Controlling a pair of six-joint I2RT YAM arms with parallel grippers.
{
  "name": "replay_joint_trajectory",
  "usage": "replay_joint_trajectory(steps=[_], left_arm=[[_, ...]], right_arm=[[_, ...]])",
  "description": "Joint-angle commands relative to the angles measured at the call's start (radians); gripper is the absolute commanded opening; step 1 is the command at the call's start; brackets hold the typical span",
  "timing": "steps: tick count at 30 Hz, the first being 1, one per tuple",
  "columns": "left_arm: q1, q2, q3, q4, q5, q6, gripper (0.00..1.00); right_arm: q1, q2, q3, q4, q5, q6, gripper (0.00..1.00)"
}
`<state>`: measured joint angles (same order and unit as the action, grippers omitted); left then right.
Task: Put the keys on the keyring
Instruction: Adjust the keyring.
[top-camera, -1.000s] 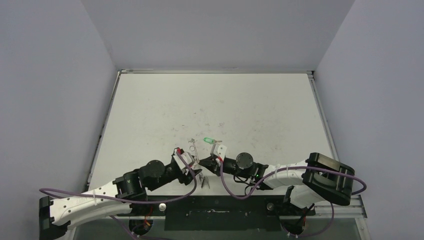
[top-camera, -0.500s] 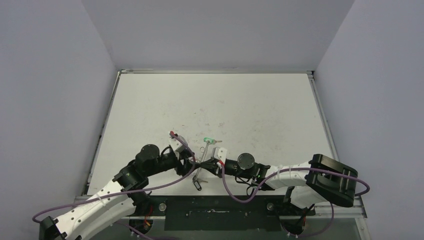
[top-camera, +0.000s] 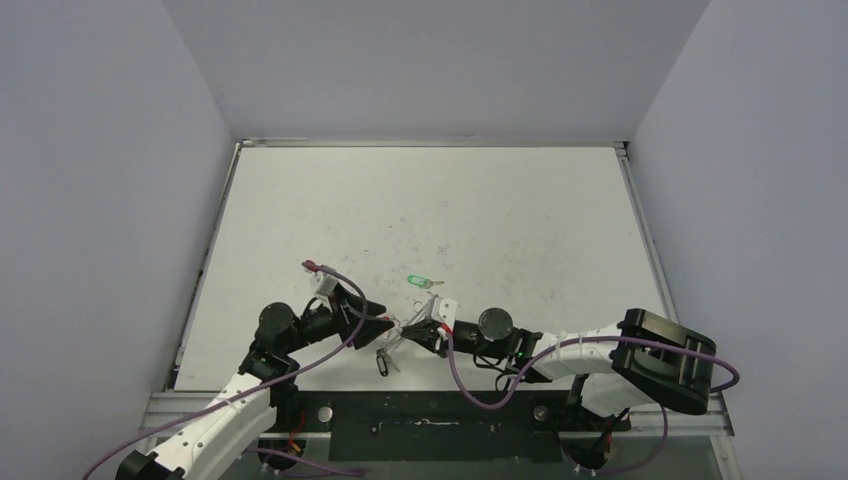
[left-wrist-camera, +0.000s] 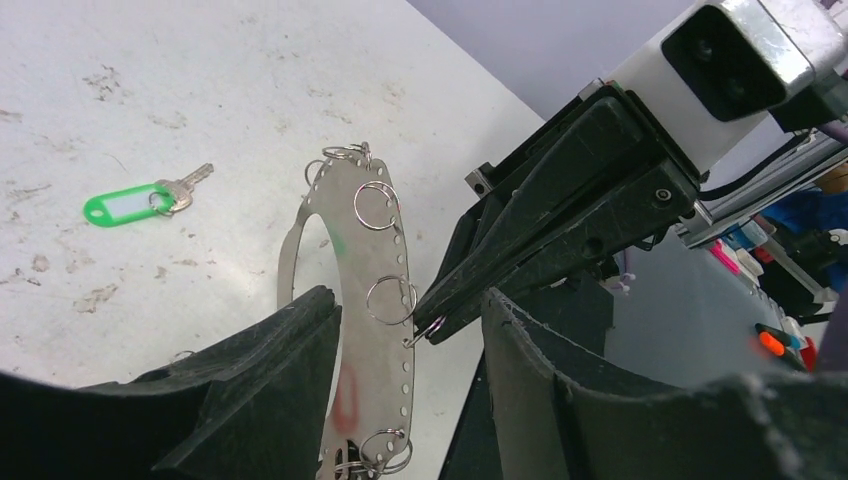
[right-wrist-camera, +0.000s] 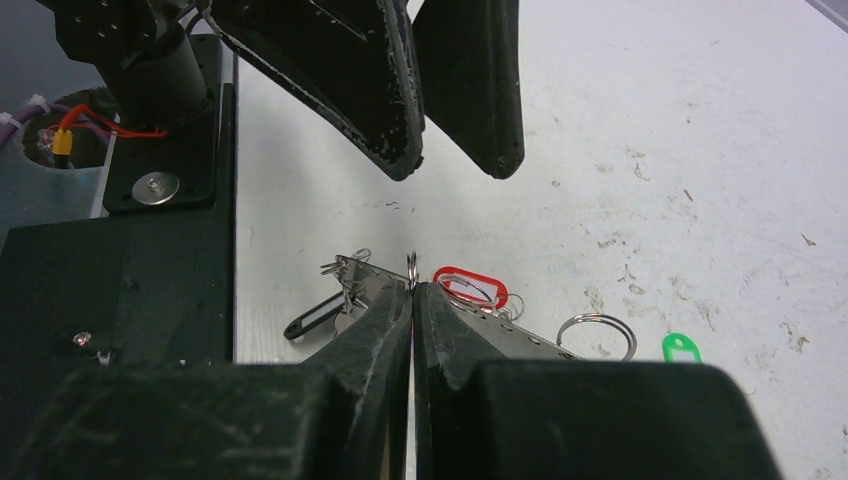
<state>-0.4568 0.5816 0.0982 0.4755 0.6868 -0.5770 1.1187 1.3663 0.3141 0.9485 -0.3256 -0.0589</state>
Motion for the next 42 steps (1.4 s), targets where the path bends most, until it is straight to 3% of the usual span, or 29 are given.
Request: replay_joint_trajectory(steps=[1,4,12,24,30,35,42], left_arm=[[0.004,-0.061,-0.069,0.287,-0.033,-0.06,0.51],[0.003,-0.116,-0.098,0.306,-0.055,-0.006,0.49],[-0.016,-0.244,-0.131,0.148,-0.117,0.215,0.37],[-0.184,-0.193,0.118,-0.451,-0.342,0.56,0.37],[-0.237,0.024,0.209,-0.473,-0.337,0.553,0.35],[-0.299,0.118,0.236,-0.463,-0.403,0.566,0.34],[-0.338,0.15,0.172,-0.274,-0.372,0.554,0.34]], right_arm=[[-0.01,0.016,-0.018,0.143,-0.037,0.022,0.0],[-0.014,0.017,-0.024,0.158,-0.044,0.027,0.0],[-0.035,-0.004,-0.042,0.152,-0.066,0.039,0.0],[-0.065,0.005,-0.032,0.144,-0.06,0.059,0.0],[-0.075,0.056,-0.036,0.248,-0.044,0.087,0.0],[-0.091,0.089,-0.021,0.278,-0.049,0.093,0.0],[-0.108,0.156,-0.012,0.371,-0.061,0.116,0.0]])
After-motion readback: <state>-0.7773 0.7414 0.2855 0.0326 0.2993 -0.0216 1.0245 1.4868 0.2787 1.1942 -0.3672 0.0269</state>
